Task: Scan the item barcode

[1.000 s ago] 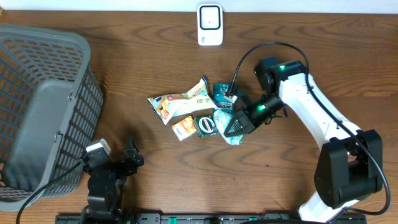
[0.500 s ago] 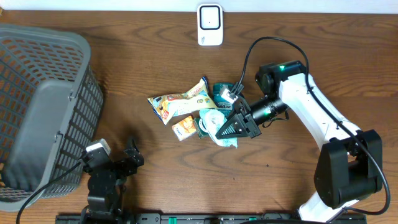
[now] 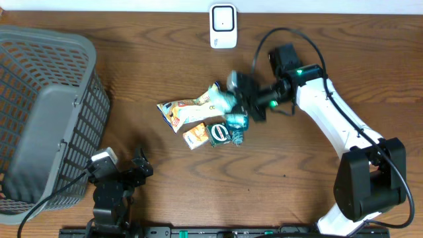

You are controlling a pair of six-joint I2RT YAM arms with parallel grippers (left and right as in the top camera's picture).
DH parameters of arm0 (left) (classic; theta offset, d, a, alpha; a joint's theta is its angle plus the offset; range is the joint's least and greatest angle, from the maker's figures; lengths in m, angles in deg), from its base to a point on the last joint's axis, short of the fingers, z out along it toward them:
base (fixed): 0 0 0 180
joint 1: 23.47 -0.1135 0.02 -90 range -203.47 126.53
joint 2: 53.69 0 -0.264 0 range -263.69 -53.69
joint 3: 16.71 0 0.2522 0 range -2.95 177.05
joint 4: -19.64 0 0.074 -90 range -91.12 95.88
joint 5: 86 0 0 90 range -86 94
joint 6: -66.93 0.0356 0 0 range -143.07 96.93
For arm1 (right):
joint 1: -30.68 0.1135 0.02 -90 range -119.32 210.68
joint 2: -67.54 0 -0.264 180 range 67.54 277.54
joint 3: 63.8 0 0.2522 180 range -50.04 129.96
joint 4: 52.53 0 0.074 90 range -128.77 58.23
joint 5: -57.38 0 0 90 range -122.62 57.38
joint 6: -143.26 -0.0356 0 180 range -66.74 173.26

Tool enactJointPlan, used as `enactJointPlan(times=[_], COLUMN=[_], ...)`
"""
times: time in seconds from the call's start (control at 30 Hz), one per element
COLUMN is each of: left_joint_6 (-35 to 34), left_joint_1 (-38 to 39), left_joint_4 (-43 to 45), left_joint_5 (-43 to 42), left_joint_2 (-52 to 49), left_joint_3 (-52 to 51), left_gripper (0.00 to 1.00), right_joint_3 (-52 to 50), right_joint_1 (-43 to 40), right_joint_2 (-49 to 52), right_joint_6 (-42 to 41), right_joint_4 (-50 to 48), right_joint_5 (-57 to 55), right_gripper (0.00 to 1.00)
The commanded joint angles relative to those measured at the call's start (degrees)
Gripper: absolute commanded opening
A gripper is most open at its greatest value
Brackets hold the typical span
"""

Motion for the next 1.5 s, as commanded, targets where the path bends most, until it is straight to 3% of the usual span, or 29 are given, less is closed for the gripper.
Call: enactJointPlan(times=[0.0,0.13,0.43,0.63,0.93,1.3,1.47], left_joint_6=[-0.52,-0.52,-0.52,-0.52,-0.55,-0.52,-0.52], left_joint_1=[-0.09,-0.07,-0.07,-0.07,-0.07,-0.07,-0.07], left_joint_4=[-0.11,-0.11,-0.11,-0.11,-0.11,-0.11,-0.11], left_joint_5=[0.55,0.52,0.52,0.55,0.55,0.55,0.55], left_joint_2=[0.24,0.24,0.24,0.24,0.24,0.24,0.24], left_joint_3=[-0.35,-0.35,-0.35,-0.35,-0.35,-0.35,-0.35], left_gripper=[0.98,0.98,0.98,0.98,0.98,0.98,0.98], right_joint_3=[0.96,2.1,7.04,24.52,52.46,56.15,56.68], right_joint_1=[0.44,2.08,5.44,5.4,5.44,5.81,4.04], right_joint_2=[-0.37,0.09,9.79,24.0,42.47,44.72,38.86], right_joint_6=[-26.6,-26.93,-15.58,-9.62,-7.87,-11.19,-17.18], right_joint_4=[-9.49,-17.51,-29.97,-28.52,-22.93,-21.62,-10.14], right_joint_5=[-24.81,-38.56,-64.7,-71.08,-73.77,-77.2,-86.29], right_gripper=[0.01,0.01,0.01,0.01,0.01,0.01,0.01])
